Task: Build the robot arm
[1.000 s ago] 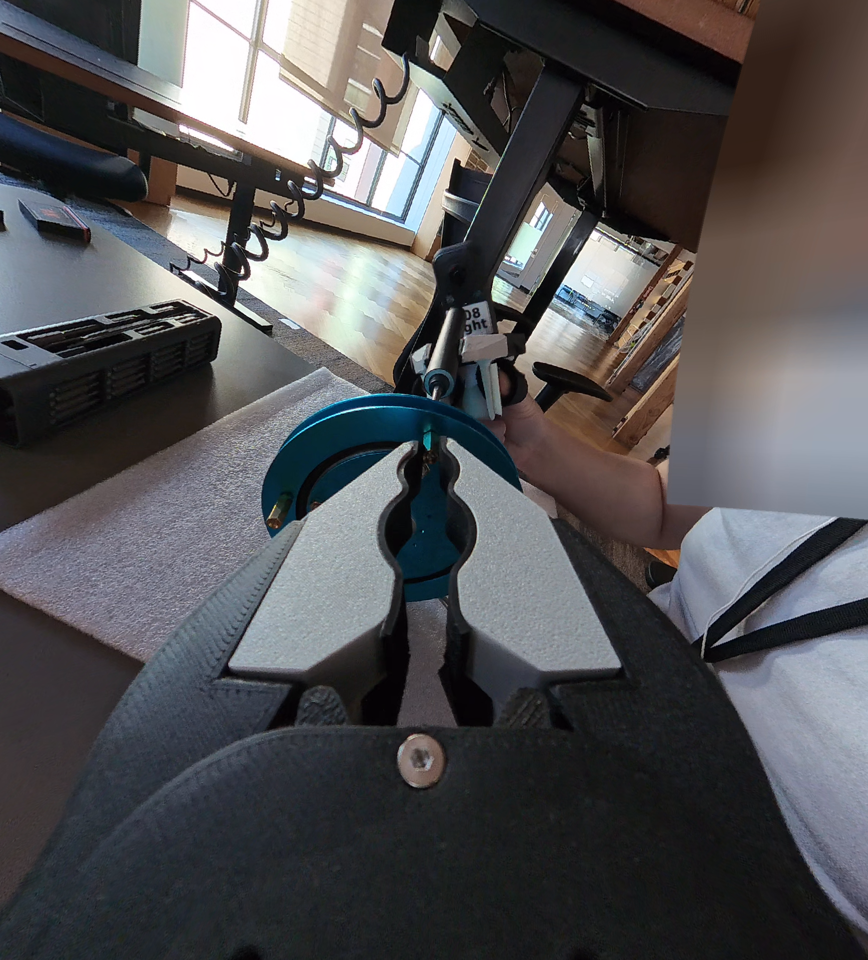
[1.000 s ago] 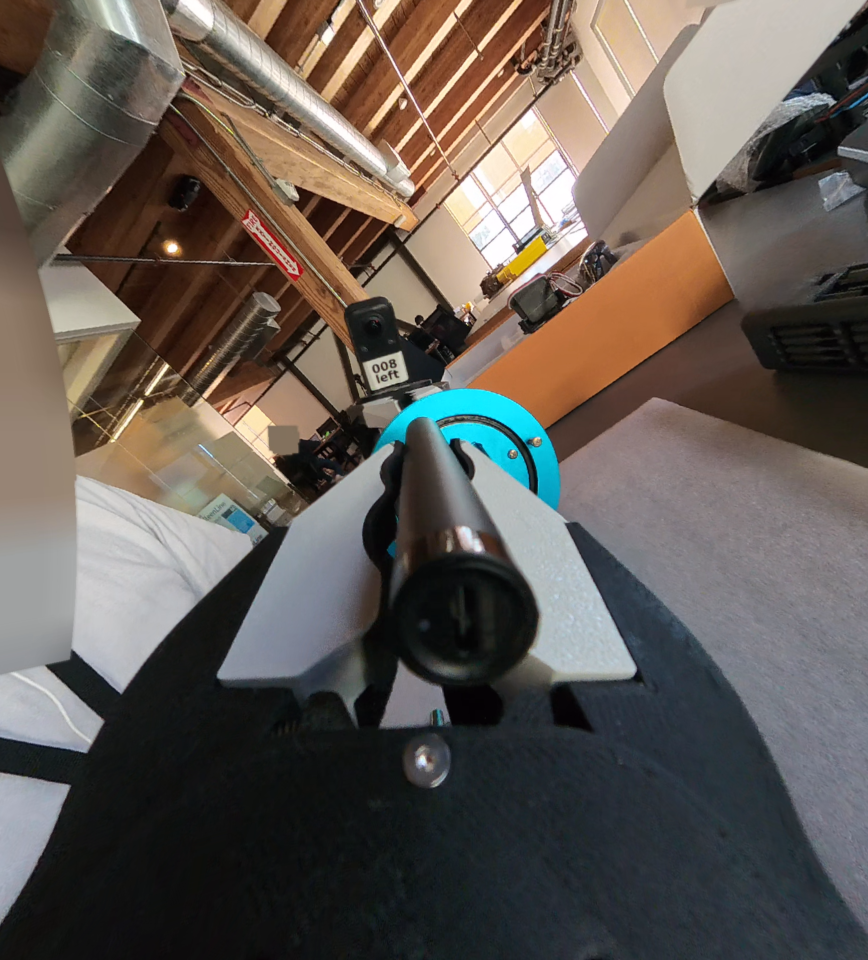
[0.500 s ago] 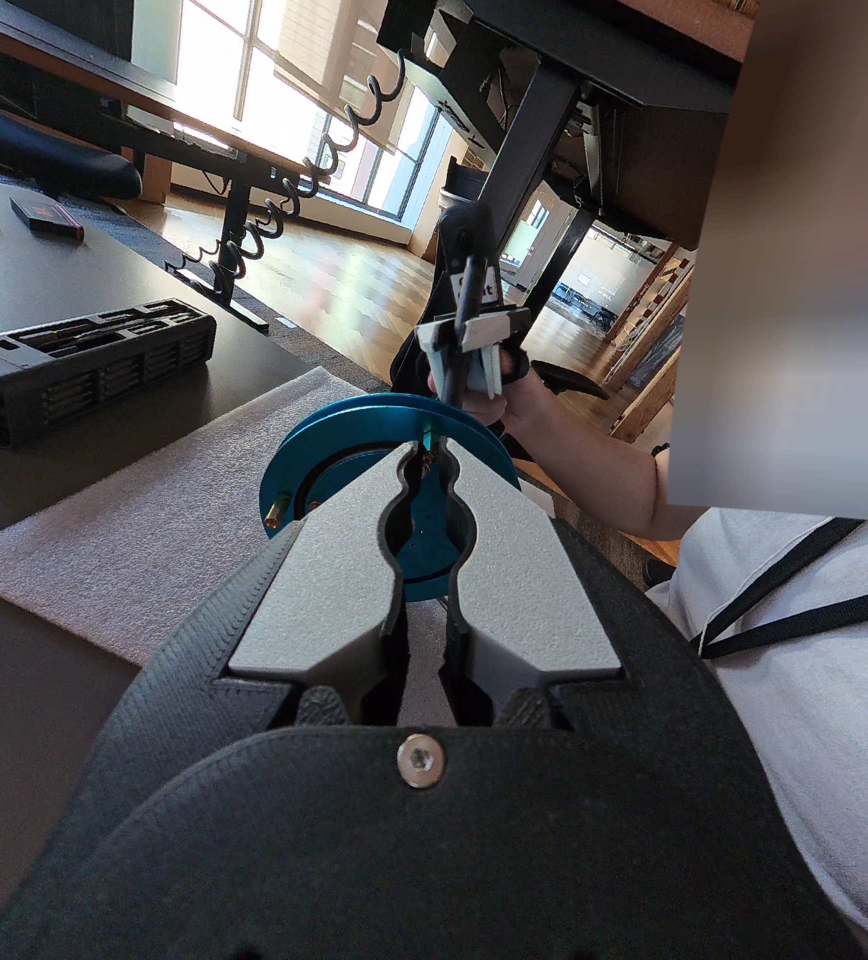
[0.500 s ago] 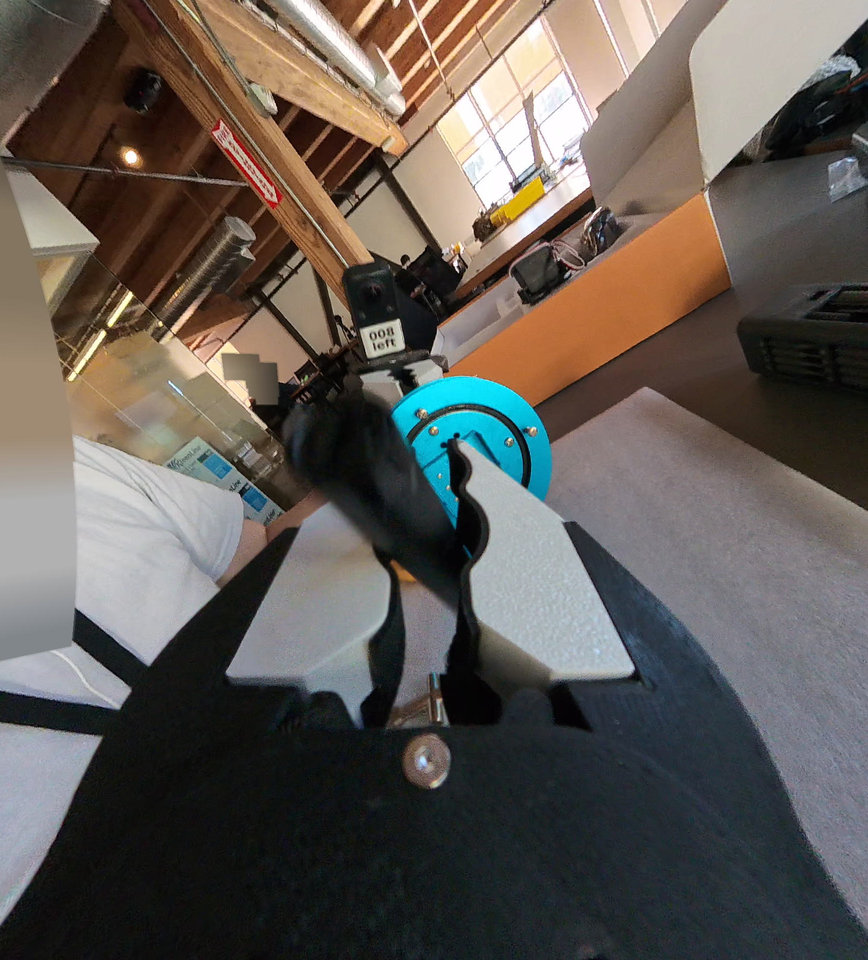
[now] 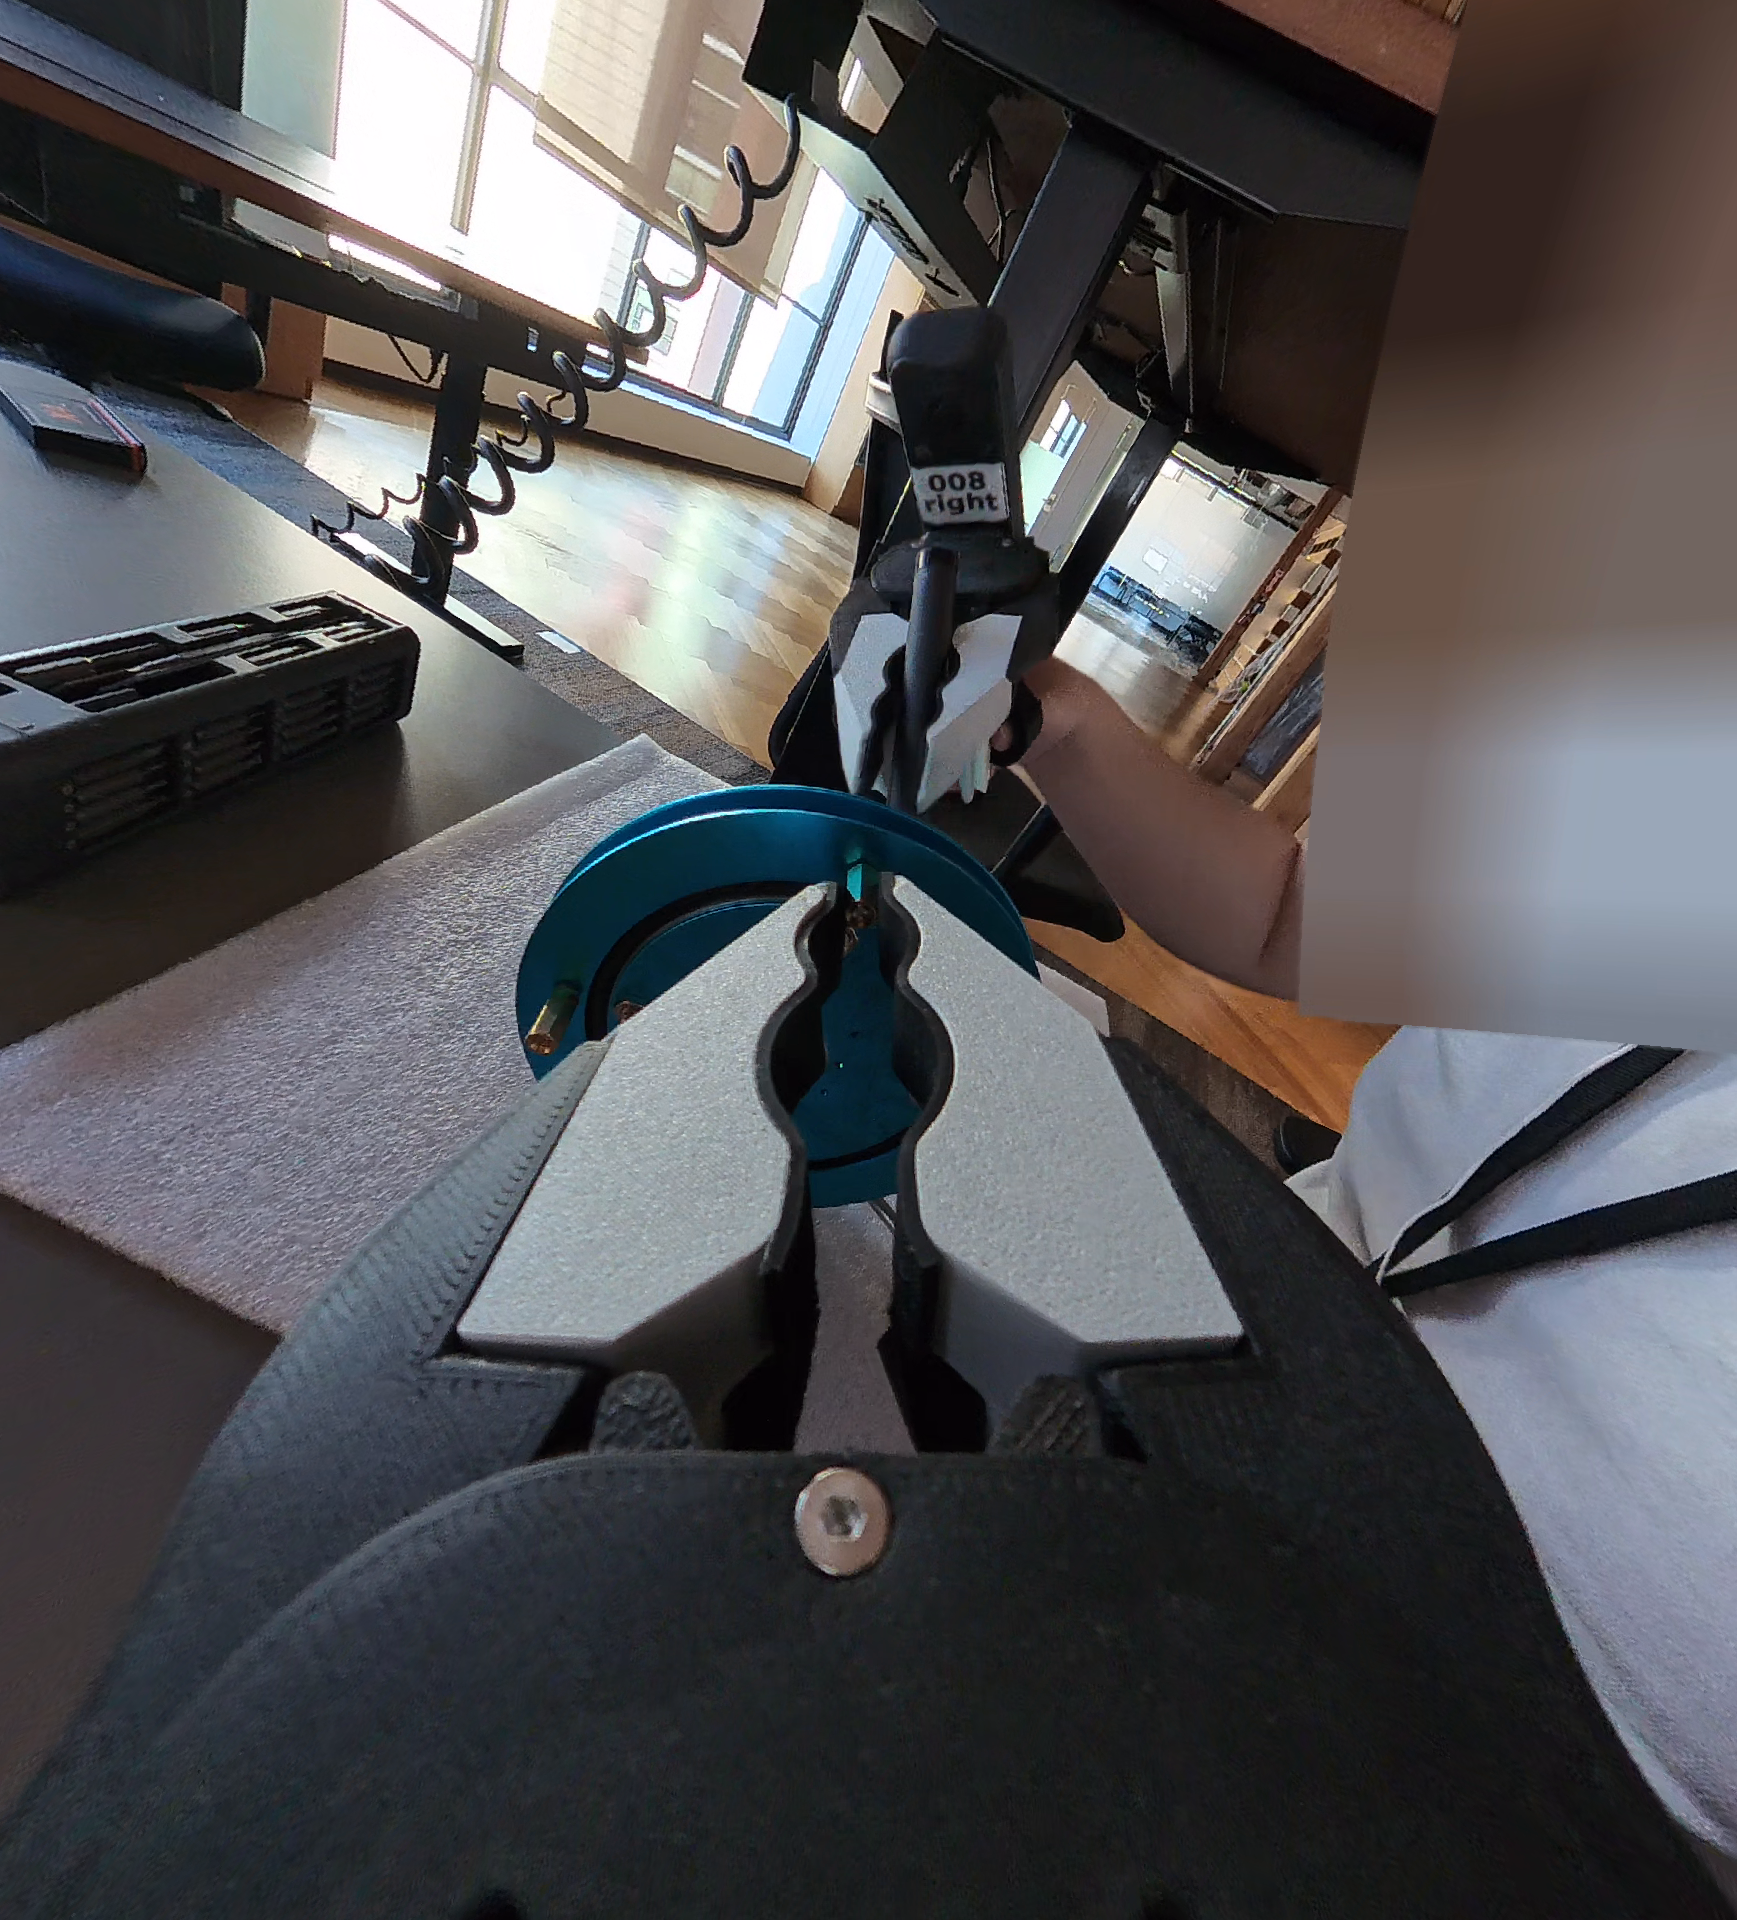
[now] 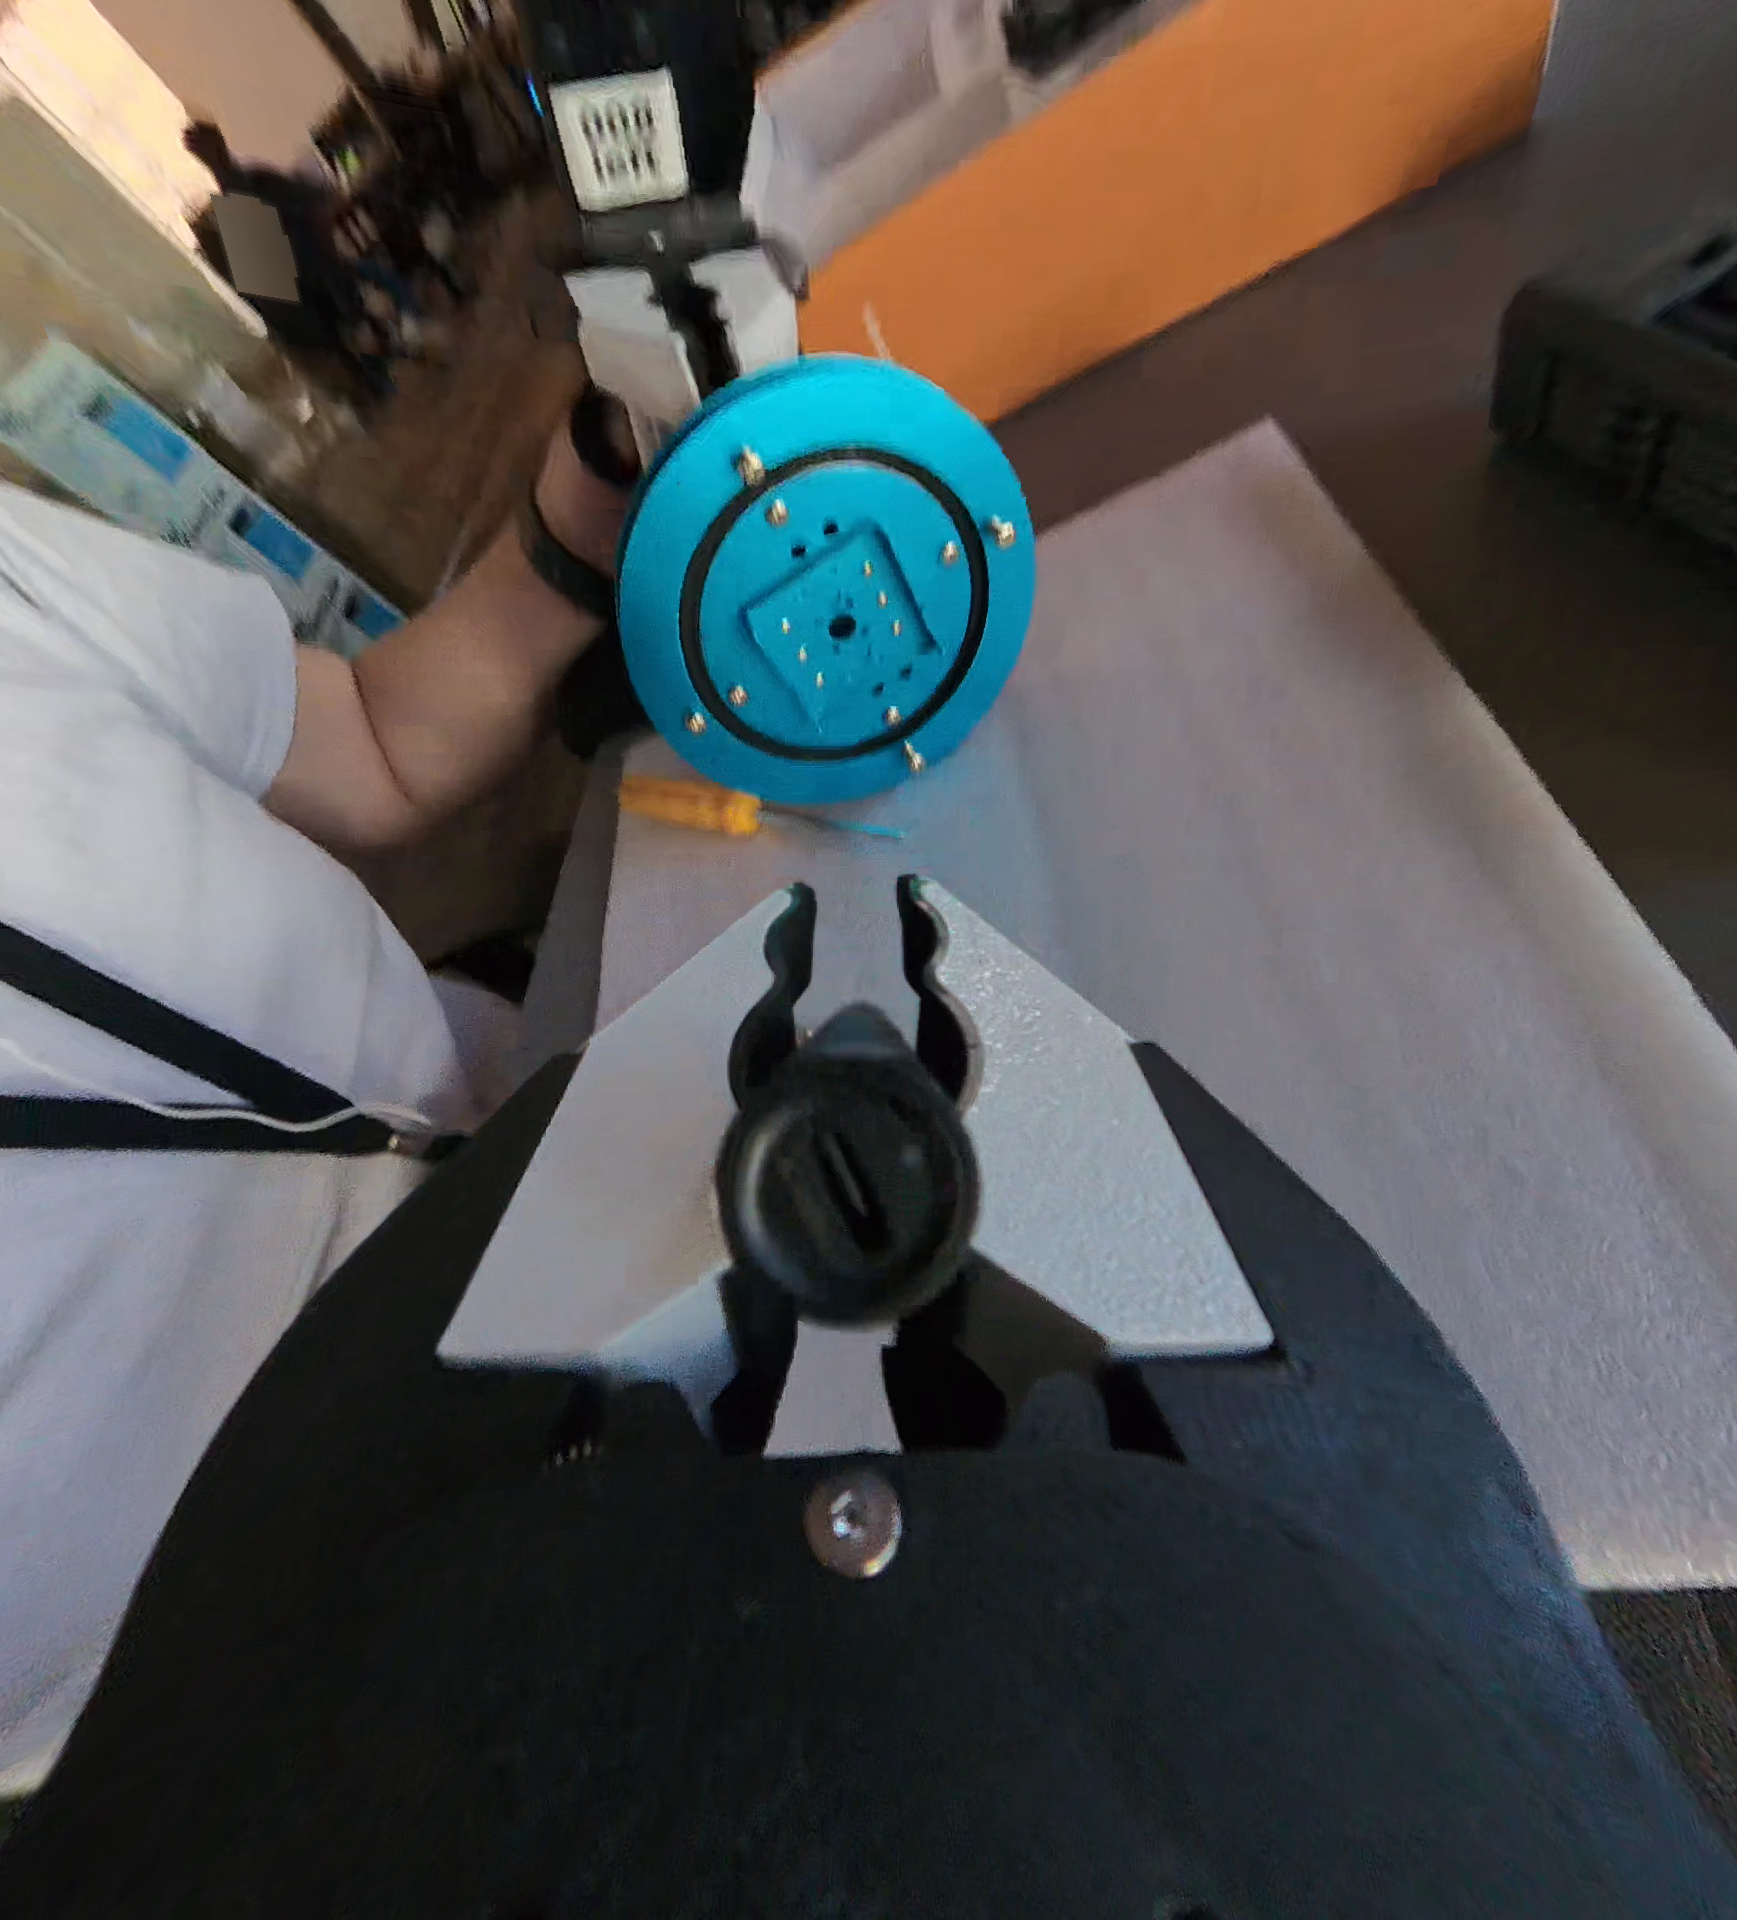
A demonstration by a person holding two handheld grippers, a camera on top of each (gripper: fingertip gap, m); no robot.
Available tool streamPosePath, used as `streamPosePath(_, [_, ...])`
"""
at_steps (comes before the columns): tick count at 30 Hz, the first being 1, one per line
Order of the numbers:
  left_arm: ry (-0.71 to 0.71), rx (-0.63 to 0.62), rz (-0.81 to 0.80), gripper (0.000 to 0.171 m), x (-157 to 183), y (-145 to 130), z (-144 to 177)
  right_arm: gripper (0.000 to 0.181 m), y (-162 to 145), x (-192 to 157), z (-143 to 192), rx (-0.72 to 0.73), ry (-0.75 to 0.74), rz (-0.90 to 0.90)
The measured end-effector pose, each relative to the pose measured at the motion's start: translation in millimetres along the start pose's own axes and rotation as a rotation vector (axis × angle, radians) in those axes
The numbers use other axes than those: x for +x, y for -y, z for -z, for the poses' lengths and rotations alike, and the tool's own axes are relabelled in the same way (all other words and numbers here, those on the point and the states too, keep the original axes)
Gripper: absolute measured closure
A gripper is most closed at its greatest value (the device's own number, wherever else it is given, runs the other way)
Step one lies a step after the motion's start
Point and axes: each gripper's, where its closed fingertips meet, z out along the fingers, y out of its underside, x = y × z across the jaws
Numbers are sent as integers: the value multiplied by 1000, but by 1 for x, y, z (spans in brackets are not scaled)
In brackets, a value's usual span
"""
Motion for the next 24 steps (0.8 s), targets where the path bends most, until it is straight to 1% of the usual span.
streamPosePath(3, [1, -1, -3, 167, 0, 0, 0, 161, -15, 6, 4, -122, -20, 11])
streamPosePath(8, [5, 3, 1, 167, -1, 0, 0, 155, -28, 6, 10, -211, 24, 27])
streamPosePath(15, [6, 5, 6, 167, -2, 1, 1, 152, -44, 5, 18, -364, 30, 108])
streamPosePath(18, [4, 5, 7, 167, -2, 1, 0, 150, -45, 11, 21, -373, 8, 117])
streamPosePath(20, [3, 3, 6, 167, -2, 1, 0, 152, -42, 11, 23, -343, 17, 104])
streamPosePath(21, [2, 3, 6, 167, -2, 0, 0, 150, -38, 10, 24, -314, 30, 91])
streamPosePath(22, [2, 3, 6, 167, -2, 0, 0, 151, -34, 9, 24, -282, 40, 73])
streamPosePath(24, [2, 2, 5, 167, -1, 0, 0, 163, -28, 10, 25, -225, 39, 57])
